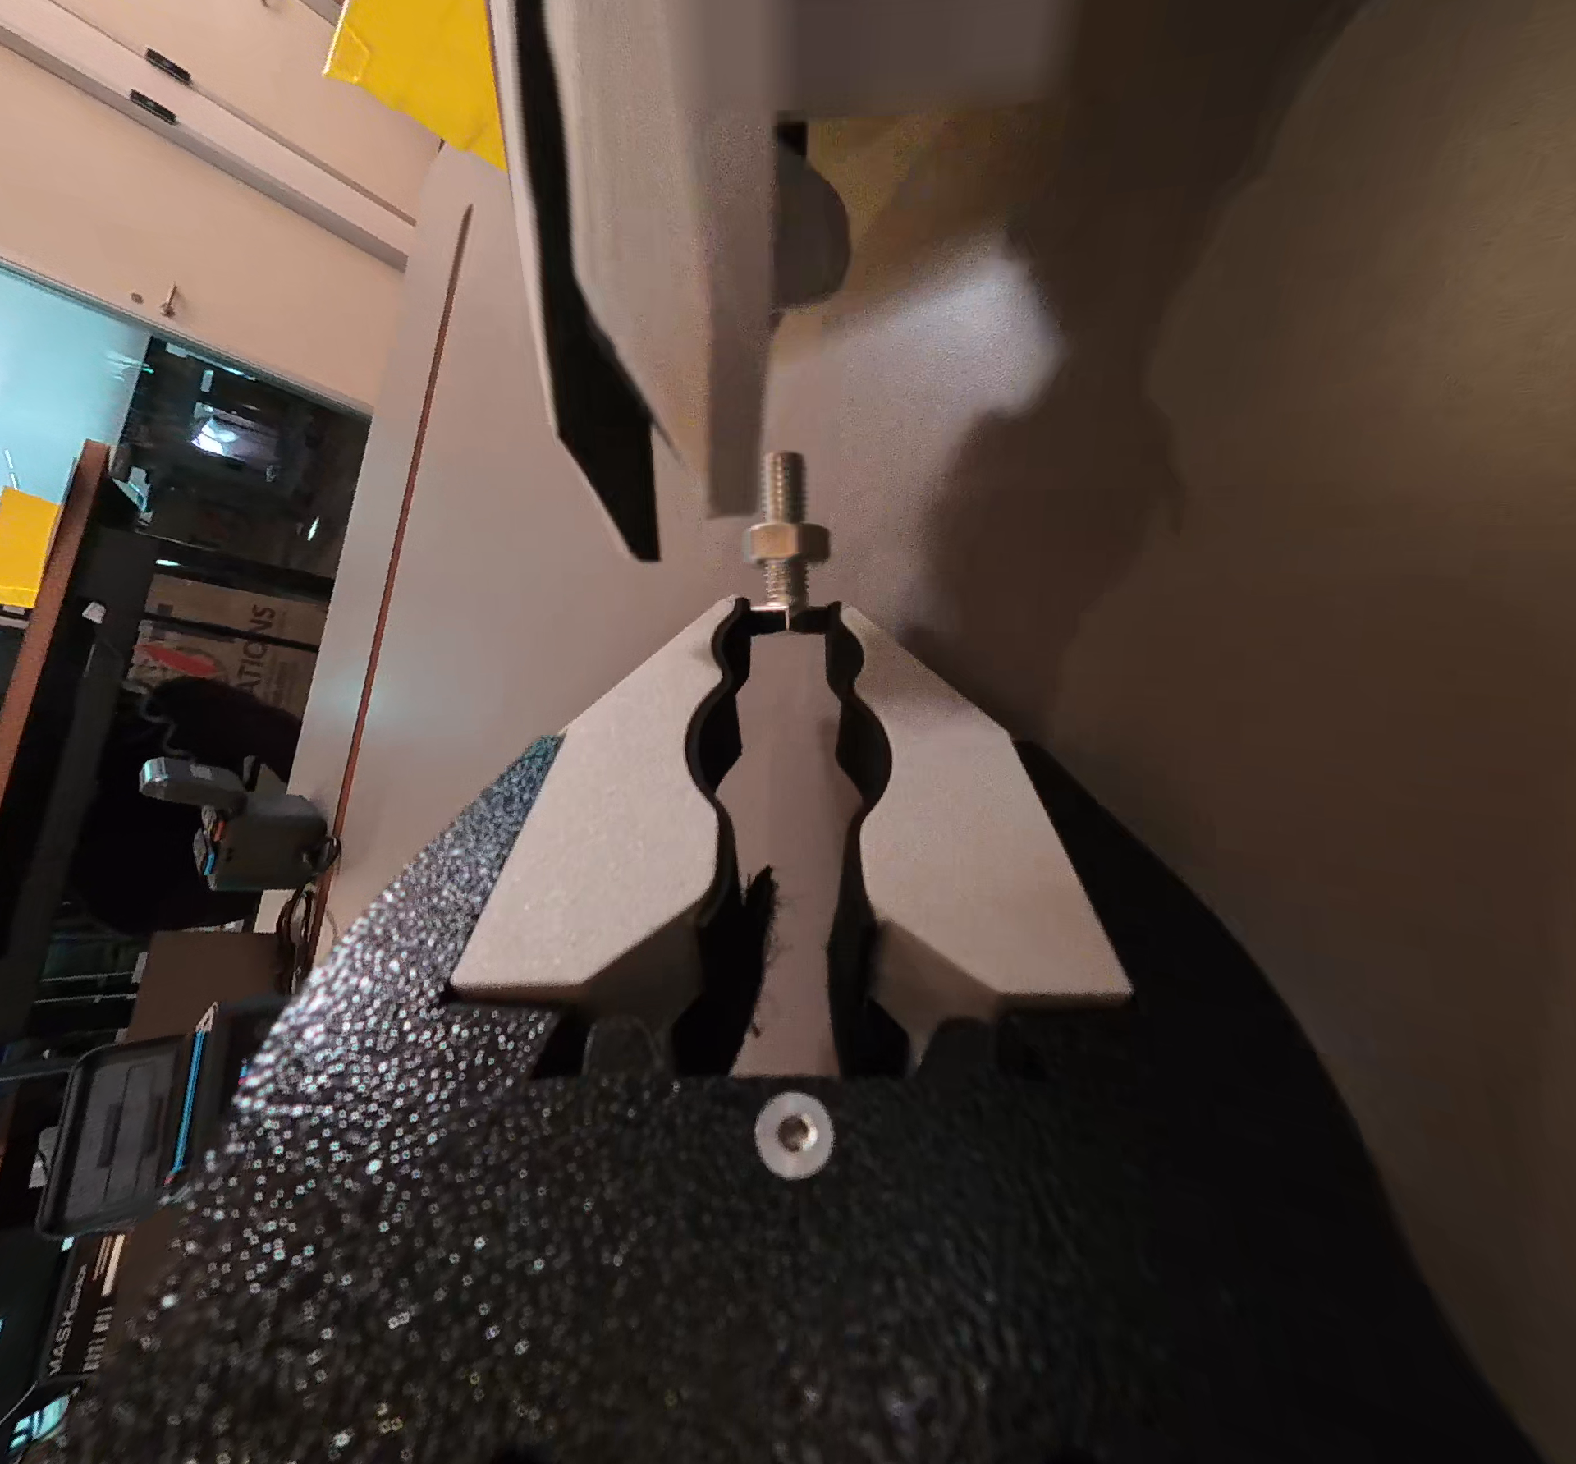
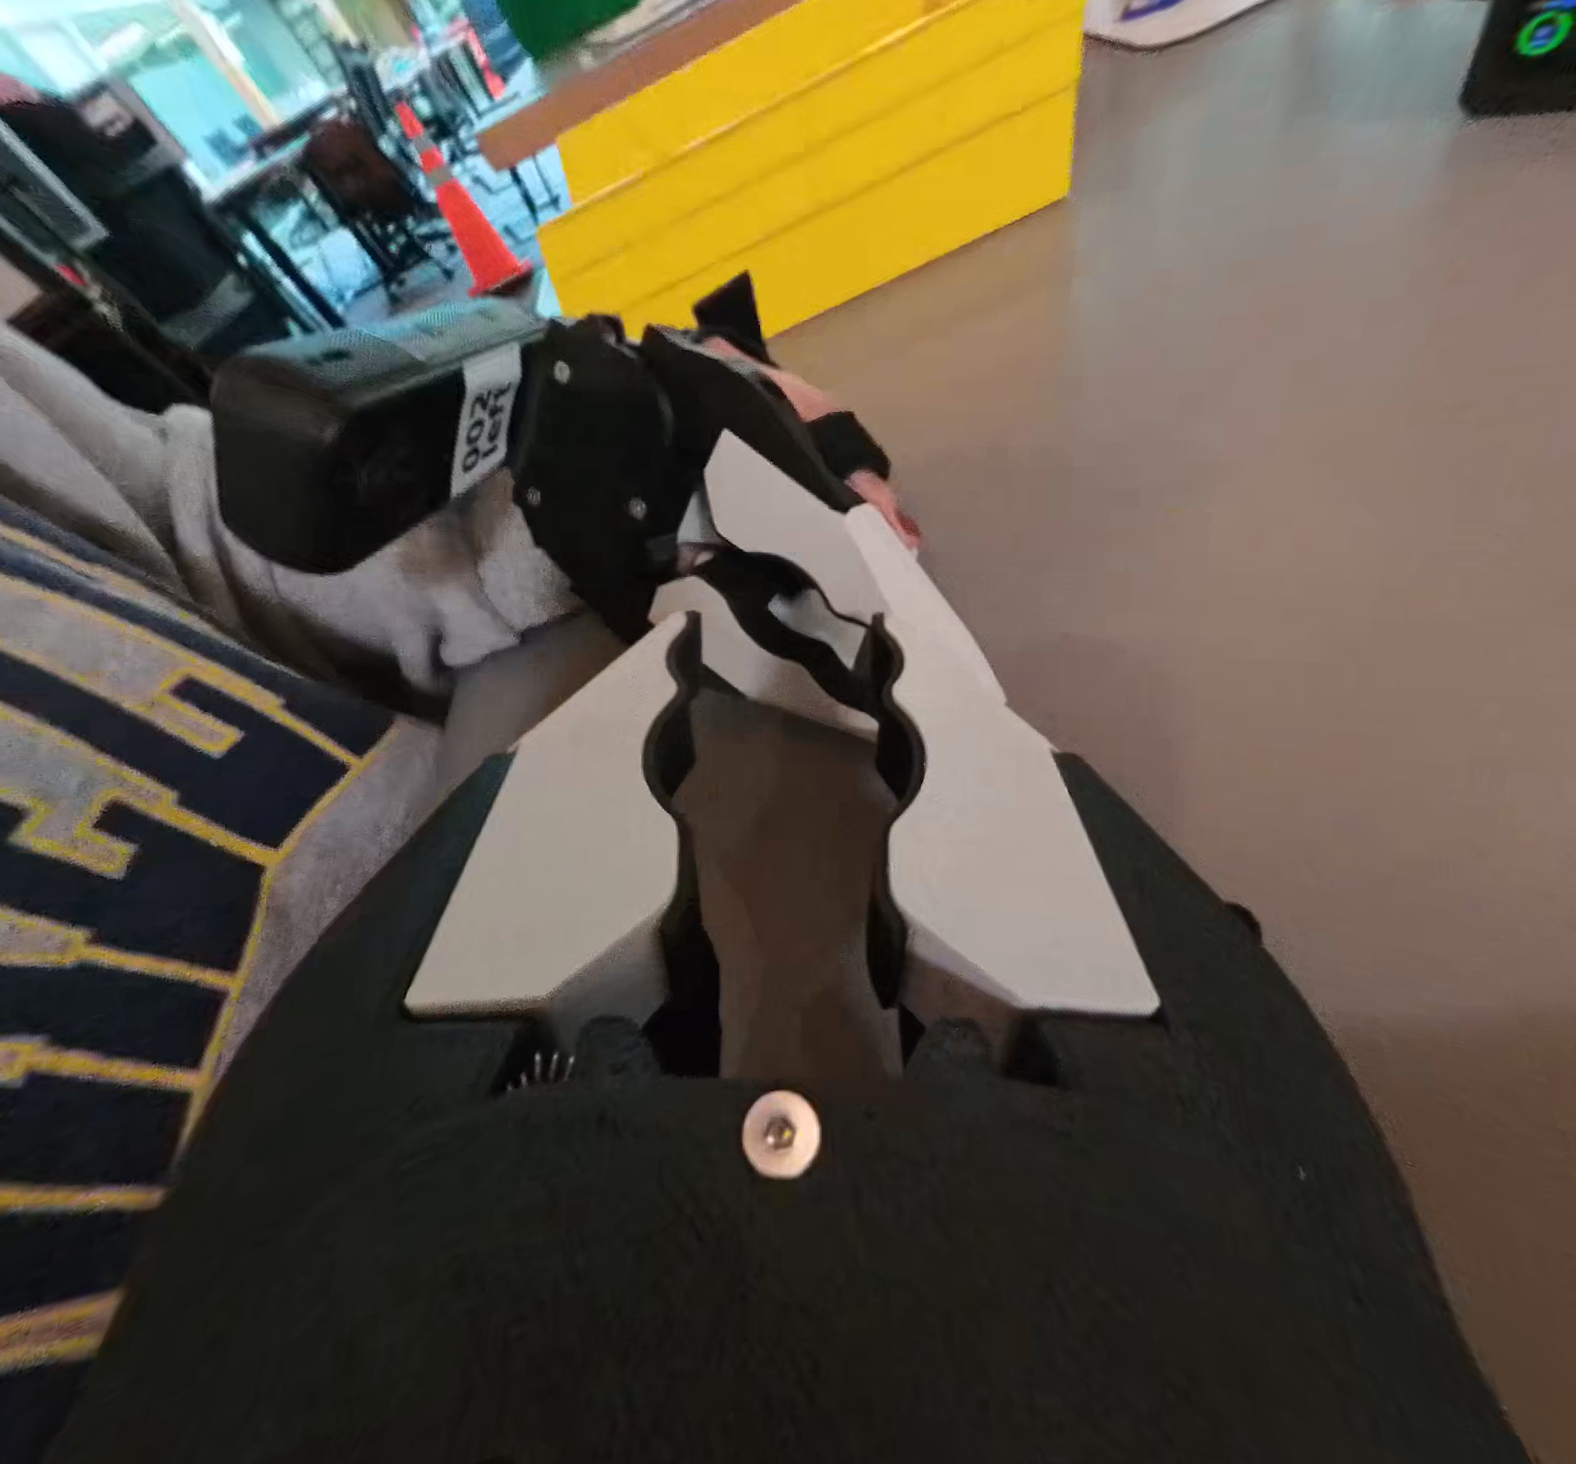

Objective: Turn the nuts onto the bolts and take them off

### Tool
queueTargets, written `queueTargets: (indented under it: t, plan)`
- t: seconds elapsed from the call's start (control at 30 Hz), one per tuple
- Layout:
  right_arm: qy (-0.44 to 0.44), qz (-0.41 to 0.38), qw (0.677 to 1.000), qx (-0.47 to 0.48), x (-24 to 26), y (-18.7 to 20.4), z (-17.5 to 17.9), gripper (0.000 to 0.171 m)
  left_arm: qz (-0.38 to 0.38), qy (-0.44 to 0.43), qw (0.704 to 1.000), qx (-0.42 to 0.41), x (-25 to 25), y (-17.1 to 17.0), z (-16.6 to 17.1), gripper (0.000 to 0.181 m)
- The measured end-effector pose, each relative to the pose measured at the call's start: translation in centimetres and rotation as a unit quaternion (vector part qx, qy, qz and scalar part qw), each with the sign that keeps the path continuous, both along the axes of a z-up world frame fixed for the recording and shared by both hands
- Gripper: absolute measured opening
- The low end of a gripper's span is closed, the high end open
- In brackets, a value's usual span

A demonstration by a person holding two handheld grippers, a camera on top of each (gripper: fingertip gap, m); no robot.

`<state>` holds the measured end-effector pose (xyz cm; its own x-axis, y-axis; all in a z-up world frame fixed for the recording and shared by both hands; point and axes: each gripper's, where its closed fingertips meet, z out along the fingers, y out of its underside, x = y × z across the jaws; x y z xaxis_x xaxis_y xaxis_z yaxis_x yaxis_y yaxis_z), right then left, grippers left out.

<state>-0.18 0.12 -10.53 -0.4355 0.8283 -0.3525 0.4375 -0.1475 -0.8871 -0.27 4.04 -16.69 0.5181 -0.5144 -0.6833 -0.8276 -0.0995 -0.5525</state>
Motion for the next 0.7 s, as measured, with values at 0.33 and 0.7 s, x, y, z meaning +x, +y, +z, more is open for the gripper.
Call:
queueTargets:
  t: [0.33,0.7]
  plan:
    - [-0.148,-0.023,0.989,0.009,0.6,0.7,-4.9,0.051,0.002,-0.019,1.000,0.005,-0.1,-0.1,0.3,0.016]
    - [-0.152,-0.044,0.987,-0.025,1.1,1.6,-4.5,0.063,0.003,-0.019,1.000,0.006,-0.2,0.0,0.3,0.016]
